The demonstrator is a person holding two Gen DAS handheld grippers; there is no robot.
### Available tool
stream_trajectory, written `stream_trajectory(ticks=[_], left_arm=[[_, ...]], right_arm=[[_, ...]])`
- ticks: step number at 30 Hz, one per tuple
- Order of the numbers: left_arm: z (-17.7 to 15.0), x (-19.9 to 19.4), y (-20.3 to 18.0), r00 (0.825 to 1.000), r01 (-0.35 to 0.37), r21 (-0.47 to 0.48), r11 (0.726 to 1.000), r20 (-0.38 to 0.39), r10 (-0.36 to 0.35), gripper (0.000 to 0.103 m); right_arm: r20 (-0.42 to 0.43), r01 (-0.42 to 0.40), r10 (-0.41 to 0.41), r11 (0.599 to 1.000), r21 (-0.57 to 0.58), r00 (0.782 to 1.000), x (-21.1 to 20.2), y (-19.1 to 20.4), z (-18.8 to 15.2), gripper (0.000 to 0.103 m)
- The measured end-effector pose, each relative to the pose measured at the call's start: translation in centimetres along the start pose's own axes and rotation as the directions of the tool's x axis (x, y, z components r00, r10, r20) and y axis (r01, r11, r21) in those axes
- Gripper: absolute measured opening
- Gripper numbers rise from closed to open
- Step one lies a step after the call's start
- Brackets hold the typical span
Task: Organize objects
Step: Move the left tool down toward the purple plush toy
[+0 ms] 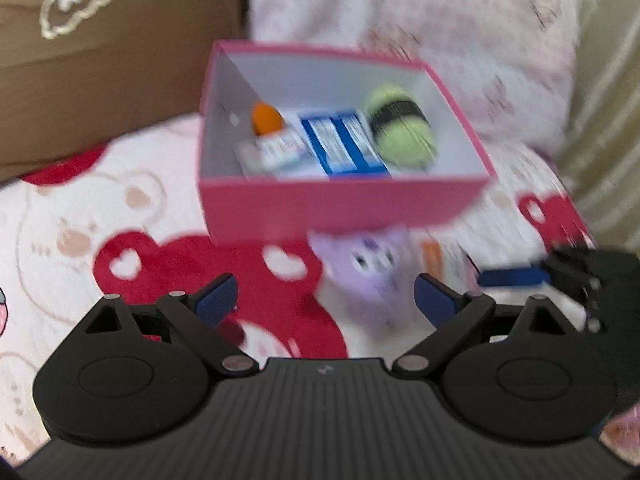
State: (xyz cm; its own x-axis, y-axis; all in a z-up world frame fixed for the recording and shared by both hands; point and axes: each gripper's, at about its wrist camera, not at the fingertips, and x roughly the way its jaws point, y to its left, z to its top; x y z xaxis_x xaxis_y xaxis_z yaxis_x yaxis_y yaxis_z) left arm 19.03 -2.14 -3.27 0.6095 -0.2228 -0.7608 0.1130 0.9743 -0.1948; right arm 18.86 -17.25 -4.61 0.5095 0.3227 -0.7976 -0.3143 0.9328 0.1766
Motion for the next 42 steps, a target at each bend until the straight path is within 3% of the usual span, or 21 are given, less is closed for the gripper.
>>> stream_trajectory(ticks=[4, 8, 9, 12, 21, 23, 25, 26, 27, 28, 32, 37, 39, 42], left_arm=[[-0.4, 1.6, 1.0, 1.000, 0.019, -0.052, 0.998, -0.002, -0.019, 0.095], [-1.7, 3.0, 1.3, 0.999, 0.047, -0.040, 0.998, -0.009, -0.047, 0.093], [-2.1, 3.2, 1.4, 0.998, 0.059, -0.042, 0.997, -0.011, -0.060, 0.093], [-3.2, 4.2, 1.8, 0.991, 0.132, -0.050, 0.990, -0.031, -0.133, 0.093], [-4.8, 6.2, 2.1, 0.976, 0.215, -0.118, 0.970, 0.002, -0.216, 0.084], [-5.1, 6.9, 2.5, 0.970, 0.240, -0.163, 0.957, 0.002, -0.243, 0.078], [-5.3, 7.8, 2.5, 0.960, 0.274, -0.179, 0.945, -0.015, -0.281, 0.060], [-5.3, 8.2, 2.4, 0.958, 0.277, -0.191, 0.942, -0.025, -0.286, 0.058], [-5.4, 8.6, 2.3, 0.955, 0.282, -0.205, 0.937, -0.028, -0.294, 0.056], [-5.5, 8.9, 2.2, 0.952, 0.292, -0.215, 0.932, -0.026, -0.304, 0.053], [-5.6, 9.9, 1.8, 0.951, 0.297, -0.240, 0.924, -0.012, -0.309, 0.050], [-5.7, 10.6, 1.4, 0.965, 0.257, -0.229, 0.939, 0.003, -0.263, 0.048], [-5.8, 11.1, 1.7, 0.960, 0.269, -0.253, 0.930, -0.004, -0.279, 0.037], [-5.9, 12.0, 2.6, 0.945, 0.307, -0.325, 0.894, -0.006, -0.327, 0.031]], right_arm=[[0.029, 0.071, -0.072, 0.997, 0.039, 0.997, 1.6, -0.4, 0.0, 0.095], [0.080, 0.065, -0.074, 0.992, 0.108, 0.994, 2.4, -0.9, -0.6, 0.094], [0.084, 0.050, -0.060, 0.992, 0.113, 0.995, 2.7, -0.9, -0.8, 0.087], [0.047, 0.017, -0.019, 0.998, 0.057, 0.999, 3.5, -0.2, -0.9, 0.081], [0.010, 0.081, -0.082, 0.993, 0.091, 0.997, 5.8, -0.8, -1.6, 0.081], [0.011, 0.091, -0.093, 0.990, 0.106, 0.996, 6.1, -0.9, -1.7, 0.081], [0.011, 0.089, -0.091, 0.990, 0.108, 0.996, 6.4, -0.9, -1.7, 0.081], [0.004, 0.087, -0.087, 0.991, 0.098, 0.996, 6.7, -0.8, -1.6, 0.077], [-0.014, 0.083, -0.083, 0.994, 0.072, 0.996, 7.2, -0.5, -1.5, 0.063], [-0.022, 0.092, -0.091, 0.995, 0.049, 0.996, 7.5, -0.2, -1.4, 0.059], [-0.014, 0.126, -0.126, 0.992, 0.021, 0.992, 8.3, 0.4, -1.2, 0.059], [-0.048, 0.178, -0.175, 0.982, 0.059, 0.983, 9.1, -0.8, -1.2, 0.061], [-0.072, 0.164, -0.158, 0.982, 0.091, 0.985, 9.6, -1.4, -1.2, 0.061], [-0.073, 0.120, -0.111, 0.985, 0.120, 0.991, 9.9, -1.9, -1.2, 0.063]])
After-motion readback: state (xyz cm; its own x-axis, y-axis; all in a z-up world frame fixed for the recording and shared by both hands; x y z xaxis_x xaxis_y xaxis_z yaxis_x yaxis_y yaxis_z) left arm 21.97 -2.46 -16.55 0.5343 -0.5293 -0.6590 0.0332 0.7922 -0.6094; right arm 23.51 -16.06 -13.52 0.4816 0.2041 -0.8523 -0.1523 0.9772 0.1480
